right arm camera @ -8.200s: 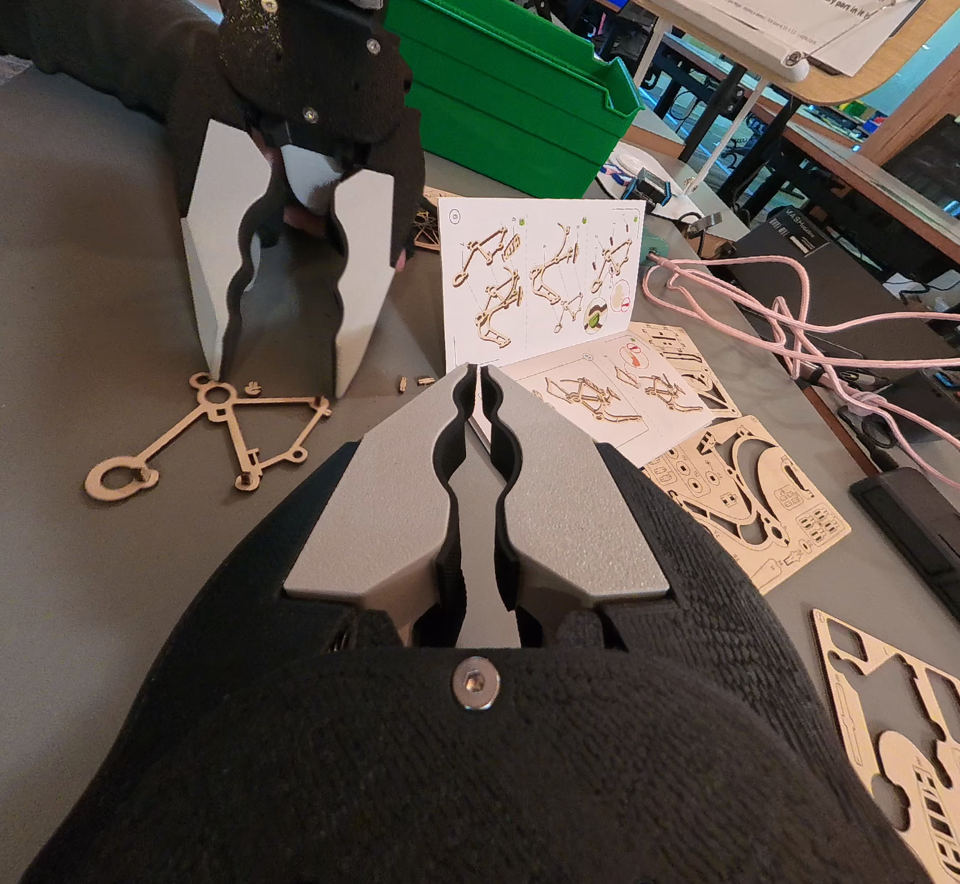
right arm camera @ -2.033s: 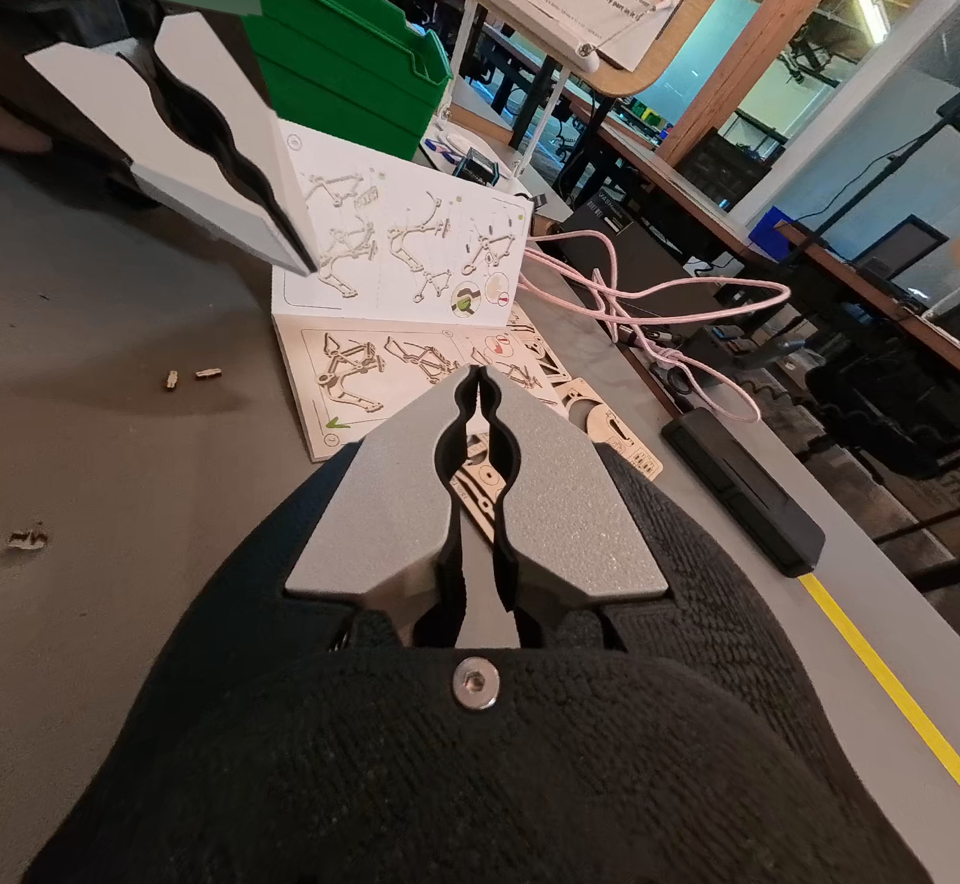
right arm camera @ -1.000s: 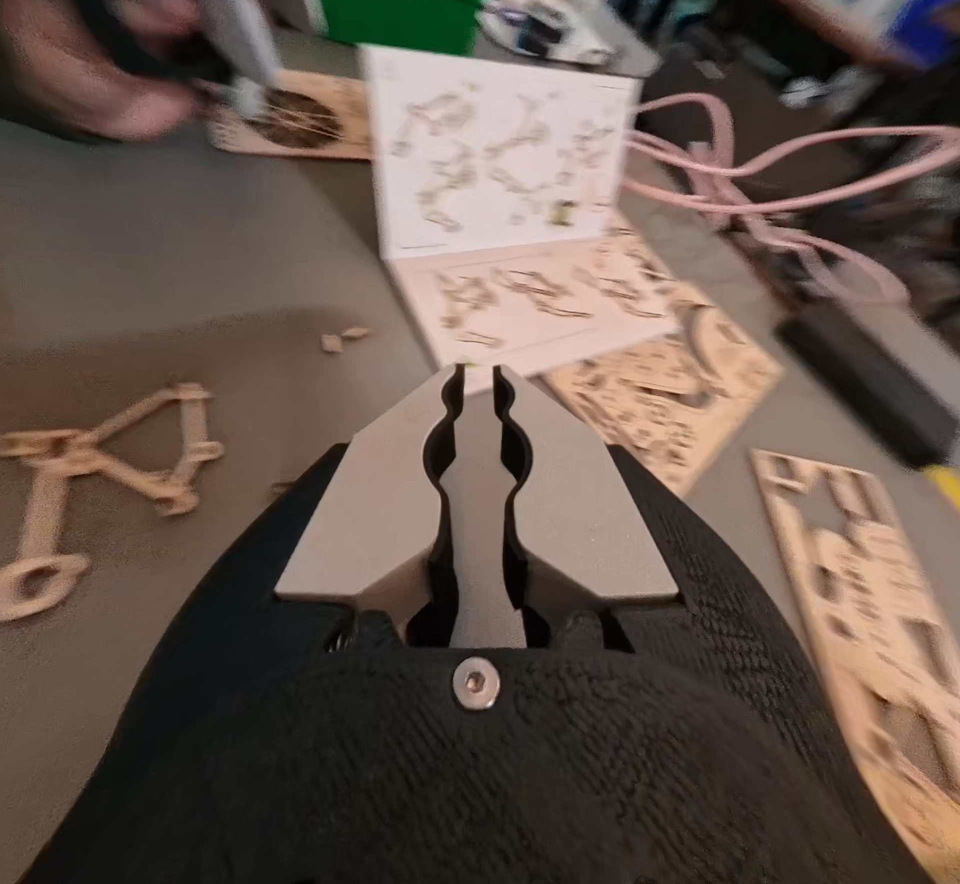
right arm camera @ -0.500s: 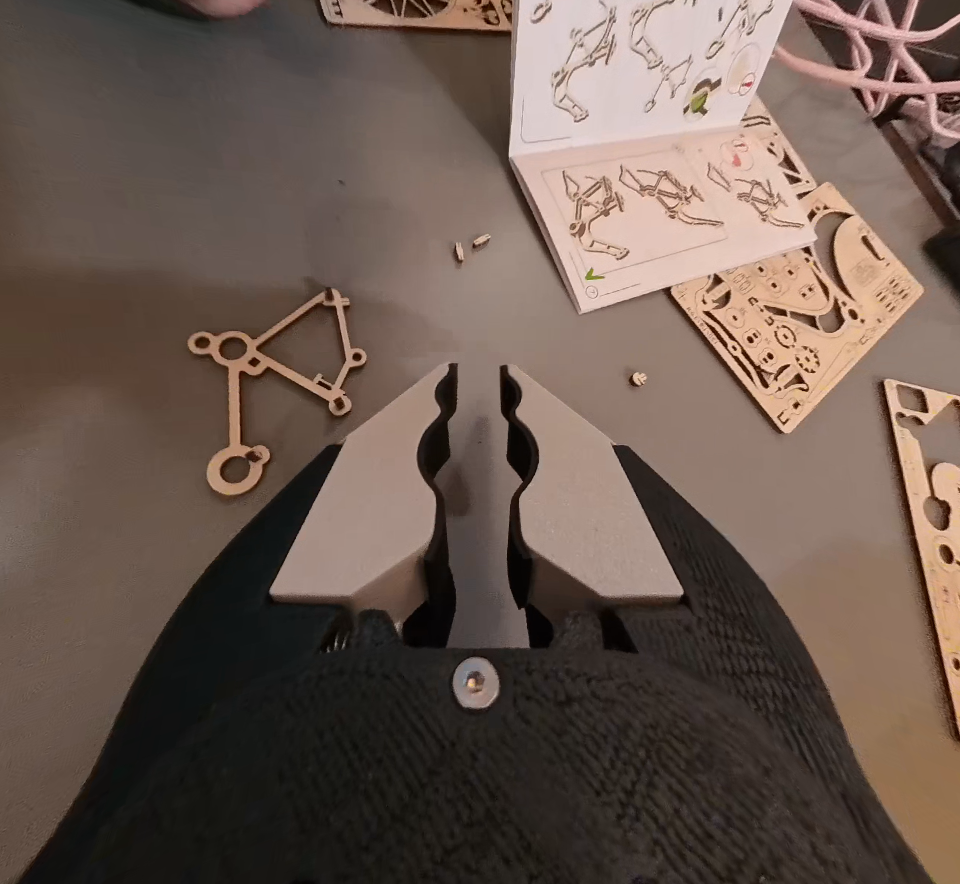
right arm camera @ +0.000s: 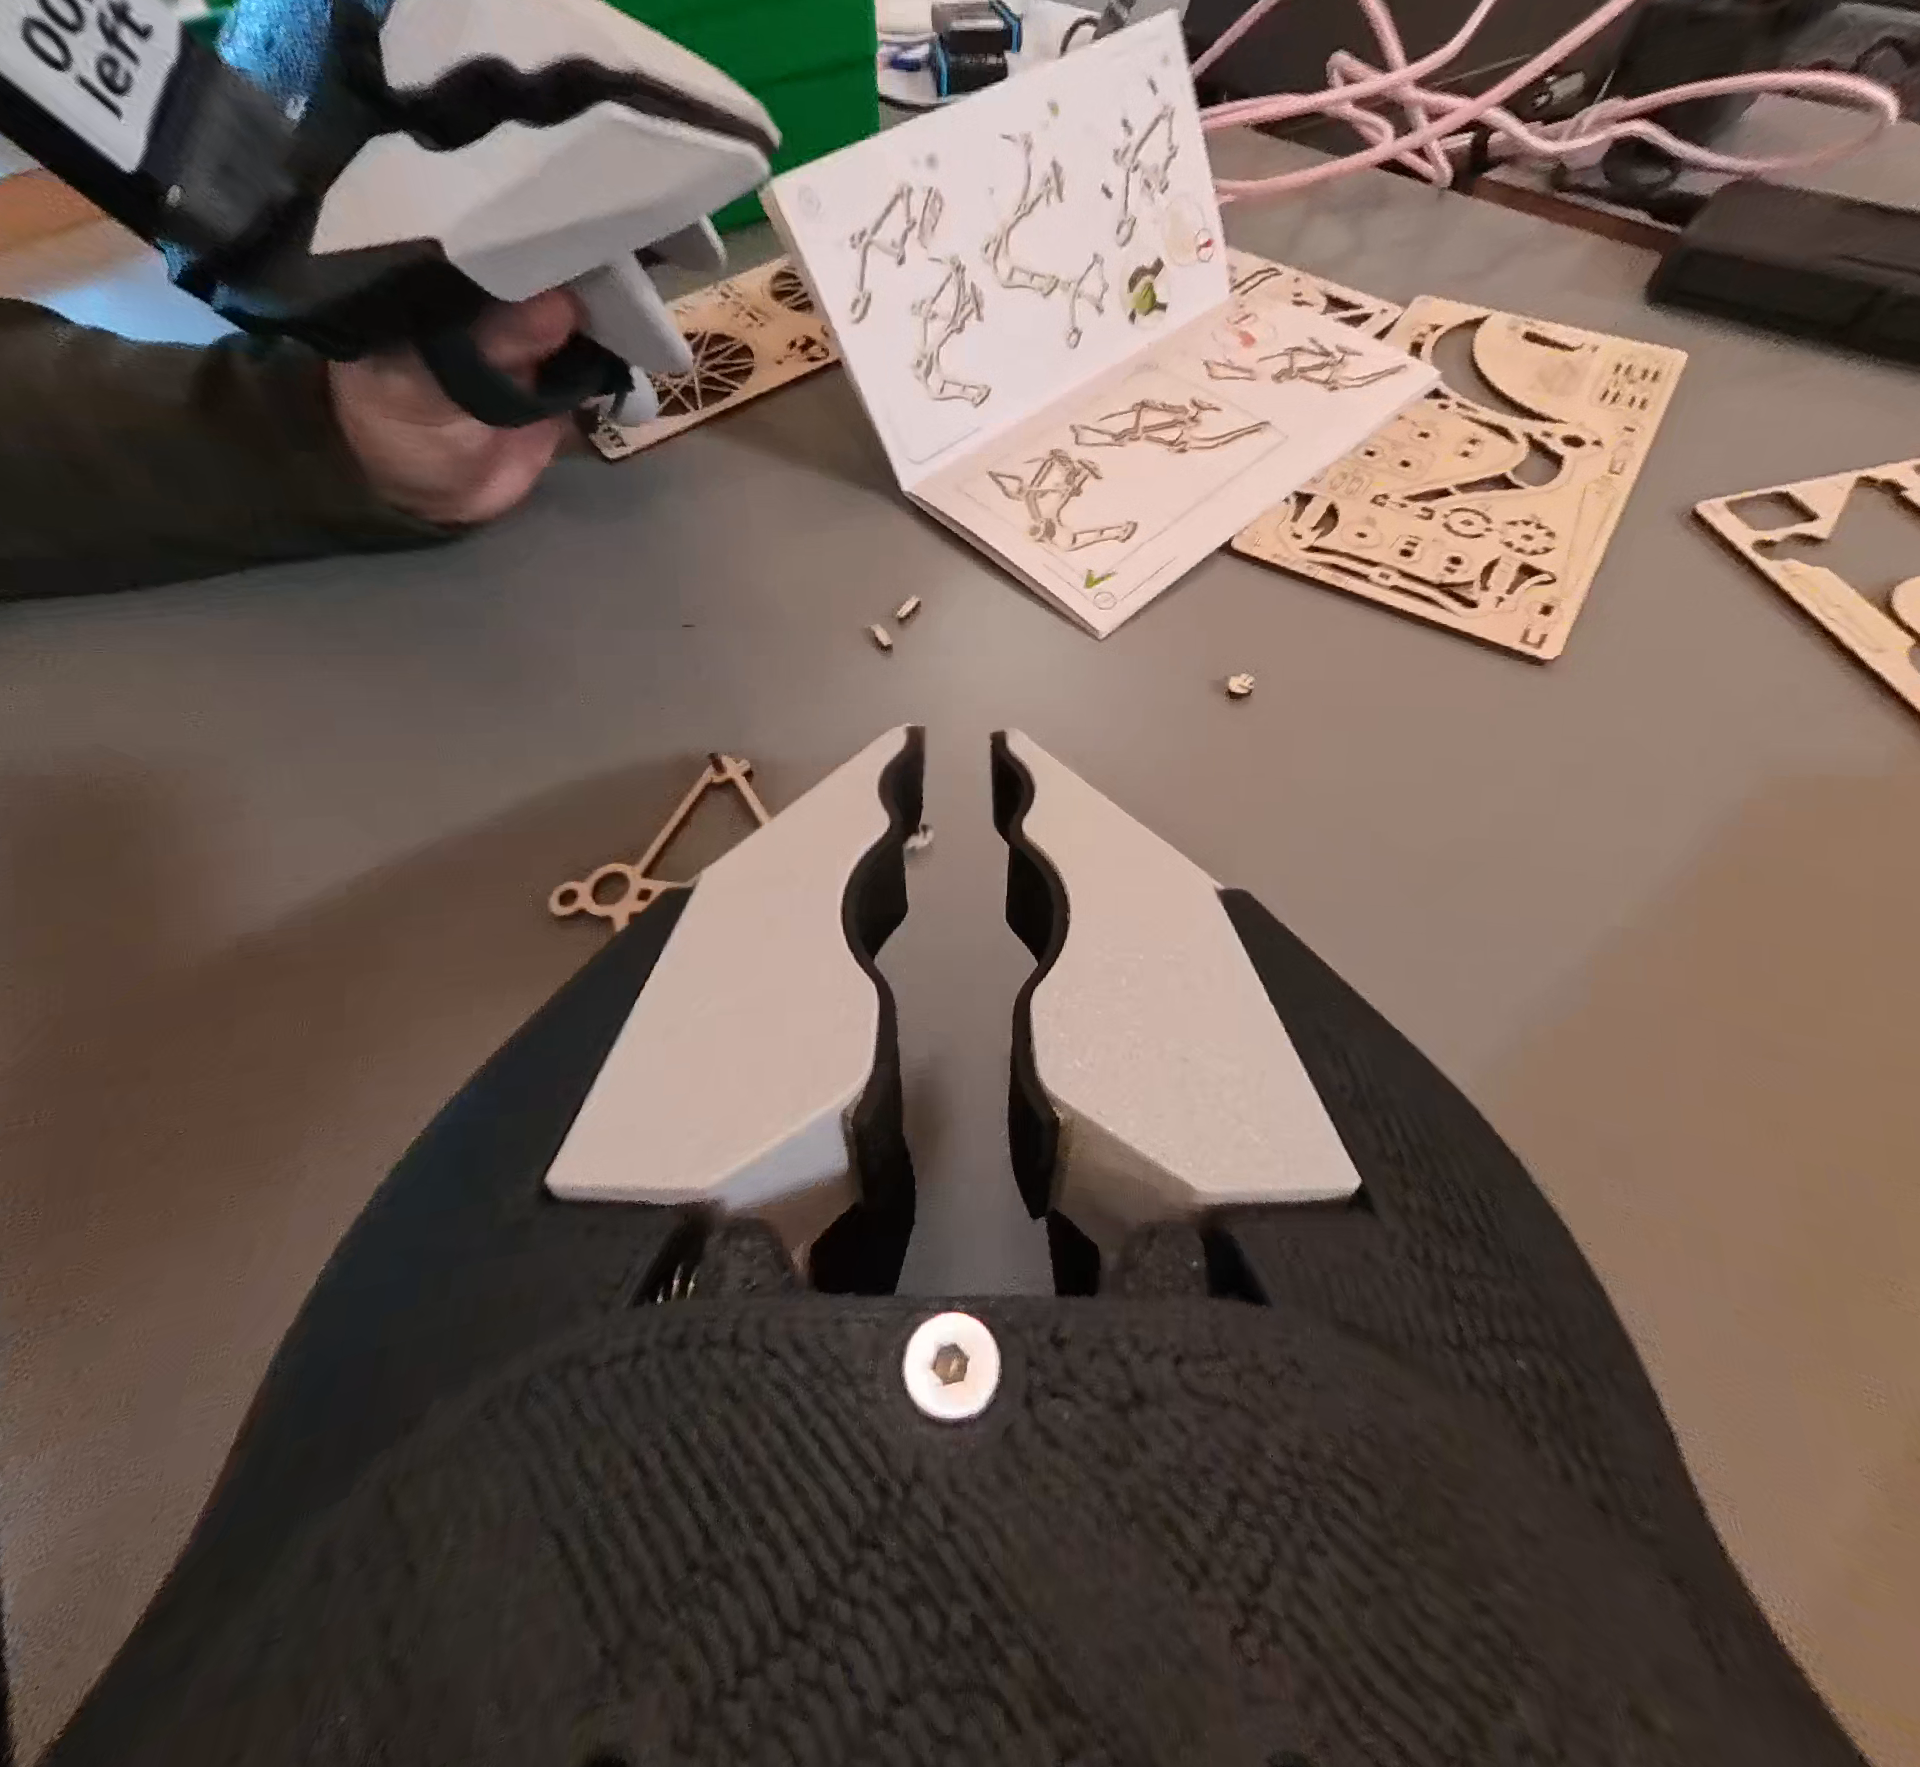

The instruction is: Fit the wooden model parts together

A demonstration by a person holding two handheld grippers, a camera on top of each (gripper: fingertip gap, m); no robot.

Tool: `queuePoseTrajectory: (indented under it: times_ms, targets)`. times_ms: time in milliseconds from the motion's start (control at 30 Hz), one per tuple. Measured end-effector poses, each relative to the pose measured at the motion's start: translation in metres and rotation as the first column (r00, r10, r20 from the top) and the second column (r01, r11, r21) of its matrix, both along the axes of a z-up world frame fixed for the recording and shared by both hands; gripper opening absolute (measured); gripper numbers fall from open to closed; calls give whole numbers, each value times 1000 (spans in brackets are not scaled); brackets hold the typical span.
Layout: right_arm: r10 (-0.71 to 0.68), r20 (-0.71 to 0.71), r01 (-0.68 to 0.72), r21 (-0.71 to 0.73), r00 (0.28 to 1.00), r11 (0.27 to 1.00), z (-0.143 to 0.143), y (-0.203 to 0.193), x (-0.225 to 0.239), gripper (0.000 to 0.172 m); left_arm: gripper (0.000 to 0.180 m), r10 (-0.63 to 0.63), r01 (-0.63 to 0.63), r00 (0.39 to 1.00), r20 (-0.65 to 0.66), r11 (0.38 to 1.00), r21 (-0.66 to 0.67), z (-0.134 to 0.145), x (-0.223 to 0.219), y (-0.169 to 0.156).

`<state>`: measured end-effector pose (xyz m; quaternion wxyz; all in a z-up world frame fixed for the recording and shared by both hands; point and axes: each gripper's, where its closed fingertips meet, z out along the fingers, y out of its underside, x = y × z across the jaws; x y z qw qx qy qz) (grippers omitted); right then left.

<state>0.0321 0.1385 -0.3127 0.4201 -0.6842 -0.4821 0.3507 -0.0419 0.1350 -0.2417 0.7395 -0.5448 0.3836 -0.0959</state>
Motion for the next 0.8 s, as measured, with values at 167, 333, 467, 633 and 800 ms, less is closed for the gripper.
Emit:
queuePoseTrajectory:
  times_ms: [167,333,467,633,800]
  targets:
    - [10,171,-14,22,985,1000,-26,-5,-3,13,0,-5,5,1000,-12,1000,-15,-3,2,1]
    - [44,154,-44,-7,987,999,-25,-12,-8,12,0,-11,10,1000,-12,1000,-25,-5,3,2]
    - [41,191,-38,-20,981,999,-31,-13,-8,11,0,-14,14,1000,-11,999,-32,-5,3,2]
    - [12,239,-12,0,971,1000,-37,-12,-8,11,0,-22,21,1000,-23,999,-38,-7,5,2]
    - [-6,270,1,21,963,1000,-41,-10,-8,9,0,-35,33,998,-42,998,-48,-11,9,1]
